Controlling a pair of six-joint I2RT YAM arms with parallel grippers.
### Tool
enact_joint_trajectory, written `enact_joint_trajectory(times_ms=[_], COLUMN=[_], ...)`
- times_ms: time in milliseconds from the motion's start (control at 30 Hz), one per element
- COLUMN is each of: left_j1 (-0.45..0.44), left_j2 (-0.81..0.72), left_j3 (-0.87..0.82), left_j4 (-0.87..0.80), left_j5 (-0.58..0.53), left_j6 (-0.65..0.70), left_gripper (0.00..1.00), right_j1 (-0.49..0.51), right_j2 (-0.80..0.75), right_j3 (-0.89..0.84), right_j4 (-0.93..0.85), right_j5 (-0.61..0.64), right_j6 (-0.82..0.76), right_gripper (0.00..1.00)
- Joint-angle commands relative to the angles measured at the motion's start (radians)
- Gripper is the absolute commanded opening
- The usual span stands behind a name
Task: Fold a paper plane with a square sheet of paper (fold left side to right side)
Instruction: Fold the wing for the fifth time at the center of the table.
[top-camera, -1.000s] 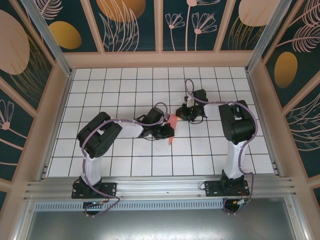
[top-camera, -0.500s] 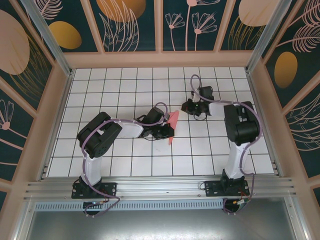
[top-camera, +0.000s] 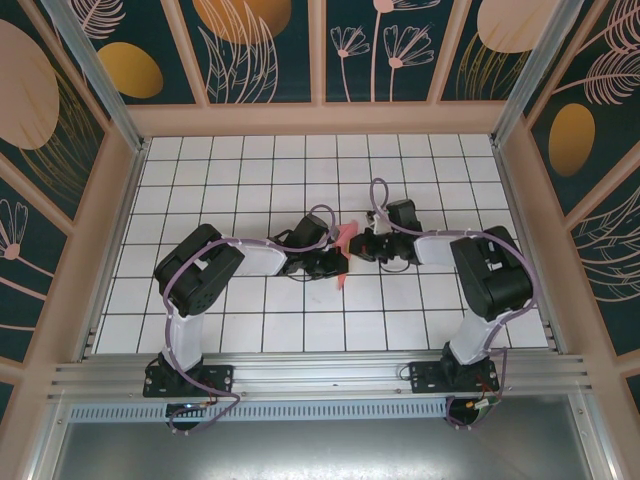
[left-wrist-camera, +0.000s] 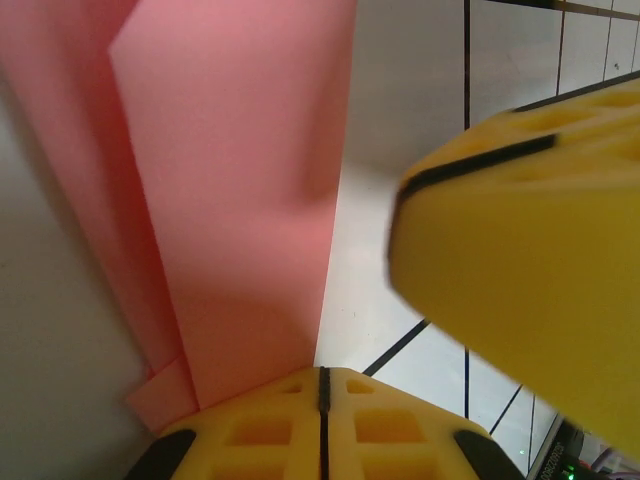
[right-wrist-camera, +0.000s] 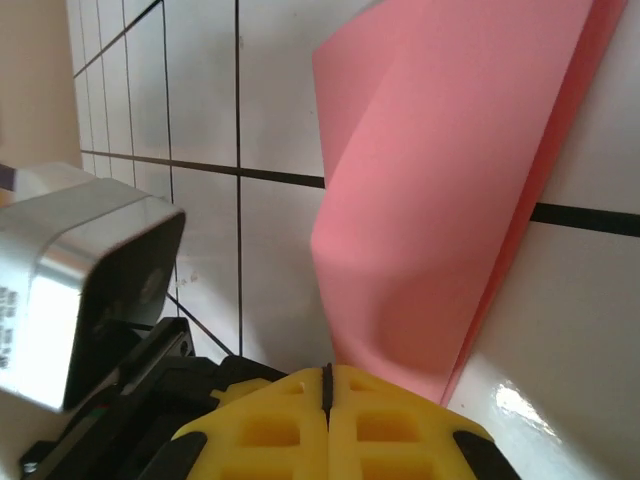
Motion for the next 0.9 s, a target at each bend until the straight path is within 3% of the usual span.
enact_joint_trajectory(times_ms=[0,367,867], left_j1=[-0.012,-0.013,-0.014], left_j2=[0.045,0.050,0.043], left_j3=[-0.029,-0.030,-0.030], left_j4=[-0.127,-0.130,-0.118], left_j5=[-0.070,-0.072,-0.068], left_j6=[0.019,0.018,0.018], left_gripper=[0.10,0.09,0.10], right_j1=[0.011,-0.001,-0.066], right_j2=[0.040,0.110,0.243], right_j3=[0.024,0.119,0.279], right_j4=[0.043,-0.066,-0.130], right_j5=[-0.024,0.097,0.147], right_j6=[0.020,-0.043,-0.101], right_gripper=[0.00,0.00,0.00])
